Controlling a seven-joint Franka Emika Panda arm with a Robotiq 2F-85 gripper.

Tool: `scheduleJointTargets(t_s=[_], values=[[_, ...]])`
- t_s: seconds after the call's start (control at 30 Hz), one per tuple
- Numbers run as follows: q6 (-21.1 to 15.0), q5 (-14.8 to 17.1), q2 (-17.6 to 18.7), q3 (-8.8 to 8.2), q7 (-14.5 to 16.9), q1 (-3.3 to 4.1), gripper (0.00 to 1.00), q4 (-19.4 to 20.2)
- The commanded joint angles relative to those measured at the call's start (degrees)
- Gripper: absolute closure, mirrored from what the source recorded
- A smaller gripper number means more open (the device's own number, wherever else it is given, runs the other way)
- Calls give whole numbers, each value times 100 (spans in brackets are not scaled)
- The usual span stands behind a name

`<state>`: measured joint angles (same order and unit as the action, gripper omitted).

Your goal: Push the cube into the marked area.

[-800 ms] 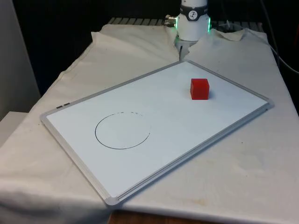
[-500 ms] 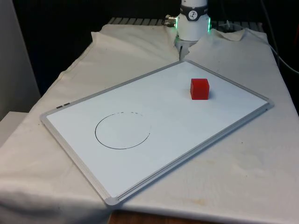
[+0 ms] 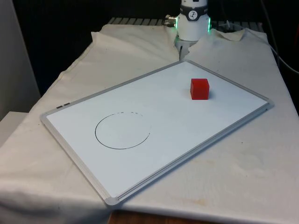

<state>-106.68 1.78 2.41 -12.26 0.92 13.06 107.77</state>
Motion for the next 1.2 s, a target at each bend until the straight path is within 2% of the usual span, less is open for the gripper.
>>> scheduleJointTargets(t_s=[0.0, 0.07, 0.3, 0.33, 0.37, 0.57, 0.6, 0.63, 0.87, 0.9, 0.93, 0.97, 1.17], values=[[0, 0, 0, 0, 0, 0, 100, 0], [-286, -17, -92, 80, -138, 23, 100, 223], [-688, -23, -166, 275, -309, 23, 100, 498], [-602, 0, -126, 275, -258, 0, 100, 453], [-796, -23, -178, 332, -361, 23, 100, 567], [-1197, -11, -252, 493, -476, 17, 100, 917], [-1043, 0, -195, 476, -418, 0, 100, 808], [-1243, -11, -264, 510, -487, 17, 100, 968], [-1759, 29, -304, 636, -550, 11, 100, 1495], [-1816, 34, -292, 647, -550, 11, 100, 1547], [-1719, 11, -275, 642, -521, 0, 100, 1484], [-1868, 46, -281, 659, -550, 11, 100, 1593], [-2194, 92, -183, 710, -556, 11, 100, 1856]])
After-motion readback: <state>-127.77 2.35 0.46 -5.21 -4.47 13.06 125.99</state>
